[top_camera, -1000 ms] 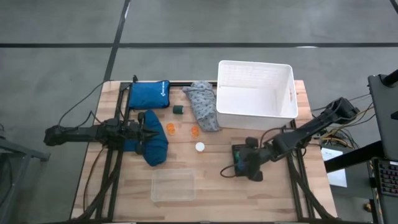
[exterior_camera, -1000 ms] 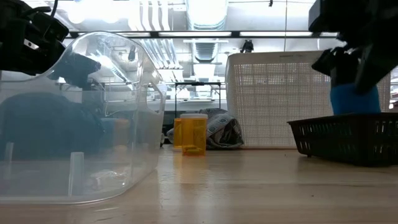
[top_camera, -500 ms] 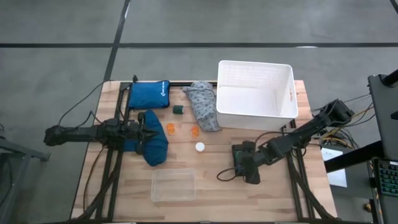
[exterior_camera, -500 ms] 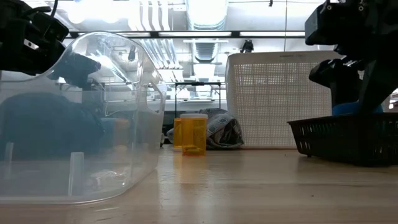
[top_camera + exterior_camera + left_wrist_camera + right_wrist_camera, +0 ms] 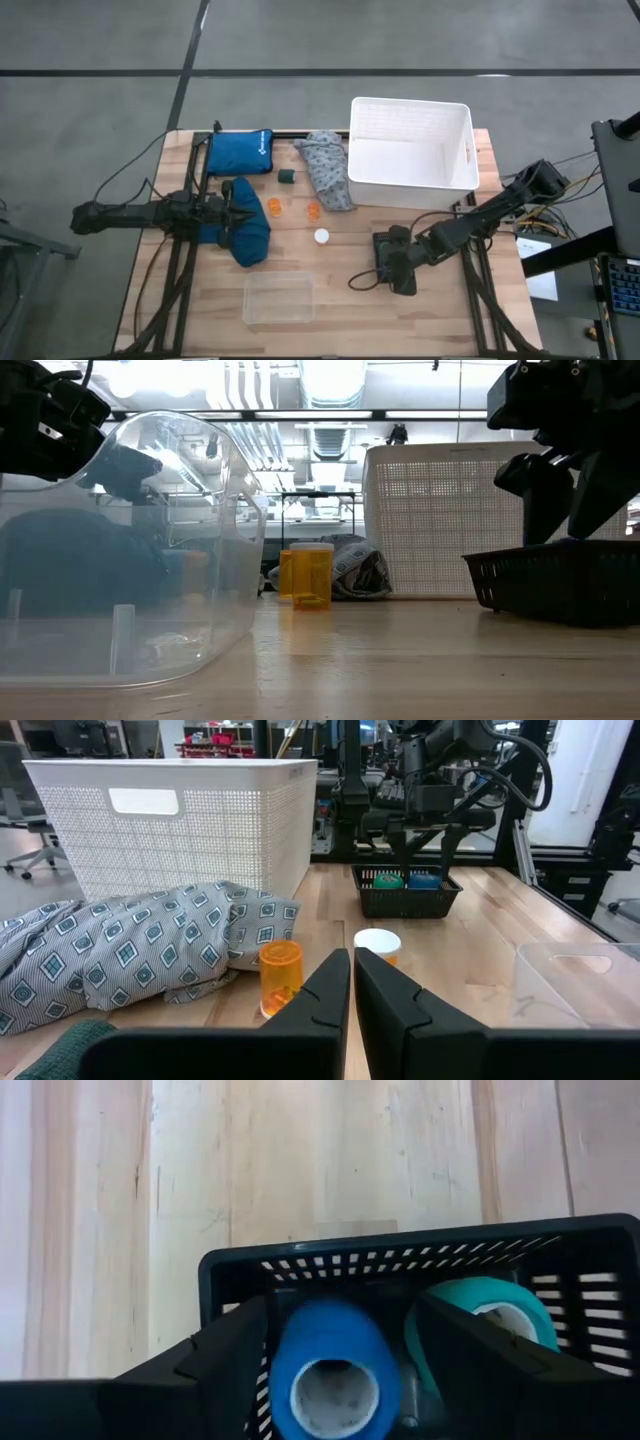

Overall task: Pick & place medical supplies in basket/bin
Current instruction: Put the green bandage into the black bin

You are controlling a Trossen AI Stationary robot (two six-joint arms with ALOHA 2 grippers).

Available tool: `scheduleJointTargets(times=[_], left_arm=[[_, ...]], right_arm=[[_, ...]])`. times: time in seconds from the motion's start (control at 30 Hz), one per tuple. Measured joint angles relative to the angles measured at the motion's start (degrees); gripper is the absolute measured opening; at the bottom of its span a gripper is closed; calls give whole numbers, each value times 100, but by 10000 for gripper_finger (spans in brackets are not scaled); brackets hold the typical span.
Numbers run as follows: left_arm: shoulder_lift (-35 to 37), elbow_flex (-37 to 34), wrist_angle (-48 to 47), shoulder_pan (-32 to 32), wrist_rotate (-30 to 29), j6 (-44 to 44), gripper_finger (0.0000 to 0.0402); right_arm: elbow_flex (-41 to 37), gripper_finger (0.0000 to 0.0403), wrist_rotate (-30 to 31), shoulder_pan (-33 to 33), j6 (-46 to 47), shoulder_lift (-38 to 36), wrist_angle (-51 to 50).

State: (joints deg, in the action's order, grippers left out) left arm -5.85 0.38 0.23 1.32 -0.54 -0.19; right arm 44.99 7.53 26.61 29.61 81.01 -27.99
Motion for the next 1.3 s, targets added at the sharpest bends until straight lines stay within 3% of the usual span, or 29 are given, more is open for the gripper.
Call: scheduleJointTargets(times=[0.27, 0.63, 0.9, 1.07, 1.3], left_arm=[[0, 0, 0, -1, 0, 2, 26], [0, 0, 0, -2, 0, 4, 26], [0, 0, 0, 0, -2, 22, 26], [0, 0, 0, -2, -2, 22, 26], [0, 0, 0, -2, 0, 22, 26]], right_arm=[[0, 290, 0, 0, -7, 0, 13], [152, 288, 34, 0, -55, -438, 31], [466, 286, 802, -45, -781, -778, 472], [690, 286, 917, -376, -1217, -700, 1216], [1144, 286, 905, -1255, -1979, -378, 1363]])
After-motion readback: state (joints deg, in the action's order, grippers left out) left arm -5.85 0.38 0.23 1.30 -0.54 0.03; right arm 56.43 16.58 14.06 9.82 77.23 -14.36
